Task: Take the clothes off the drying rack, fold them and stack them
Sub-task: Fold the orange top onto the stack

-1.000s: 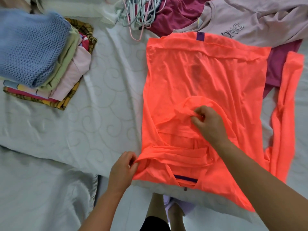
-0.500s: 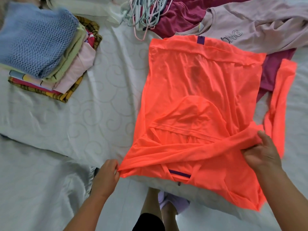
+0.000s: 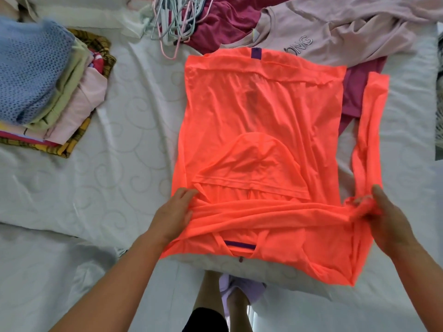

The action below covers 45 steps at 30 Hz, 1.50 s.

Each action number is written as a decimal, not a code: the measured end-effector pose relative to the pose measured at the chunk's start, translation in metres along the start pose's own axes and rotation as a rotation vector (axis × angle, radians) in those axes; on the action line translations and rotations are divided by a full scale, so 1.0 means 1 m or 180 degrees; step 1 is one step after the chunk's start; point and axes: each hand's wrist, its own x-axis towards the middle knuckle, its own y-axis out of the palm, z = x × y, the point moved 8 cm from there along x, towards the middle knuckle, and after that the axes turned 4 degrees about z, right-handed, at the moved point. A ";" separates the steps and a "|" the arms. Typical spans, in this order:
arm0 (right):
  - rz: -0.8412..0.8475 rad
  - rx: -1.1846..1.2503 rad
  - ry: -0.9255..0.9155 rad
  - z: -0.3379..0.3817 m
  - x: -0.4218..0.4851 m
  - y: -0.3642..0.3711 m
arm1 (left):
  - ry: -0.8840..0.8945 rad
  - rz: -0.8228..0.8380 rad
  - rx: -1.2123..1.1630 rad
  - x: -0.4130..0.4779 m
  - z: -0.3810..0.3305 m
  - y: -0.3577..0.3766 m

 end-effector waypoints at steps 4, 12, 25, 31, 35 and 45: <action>-0.0934 -0.1058 -0.0255 -0.001 -0.001 -0.041 | 0.0229 -0.0688 -0.0263 -0.017 -0.004 -0.010; -0.1428 -0.2435 0.0321 -0.034 -0.028 -0.057 | 0.0838 -0.0361 0.0245 -0.050 -0.009 0.029; -0.1225 -0.1638 -0.0104 -0.035 -0.018 -0.059 | 0.0018 0.0212 0.0515 0.013 -0.006 -0.007; -0.1100 -0.1172 -0.0859 0.017 -0.026 -0.065 | -0.0263 -0.0260 -0.0236 0.013 0.015 -0.037; -0.1147 -0.1494 -0.0905 0.024 -0.009 -0.063 | -0.0466 -0.0393 -0.0213 0.017 0.026 -0.037; -0.1255 -0.1856 -0.0632 -0.004 0.008 -0.055 | 0.0800 -0.0962 0.0903 -0.034 -0.018 0.002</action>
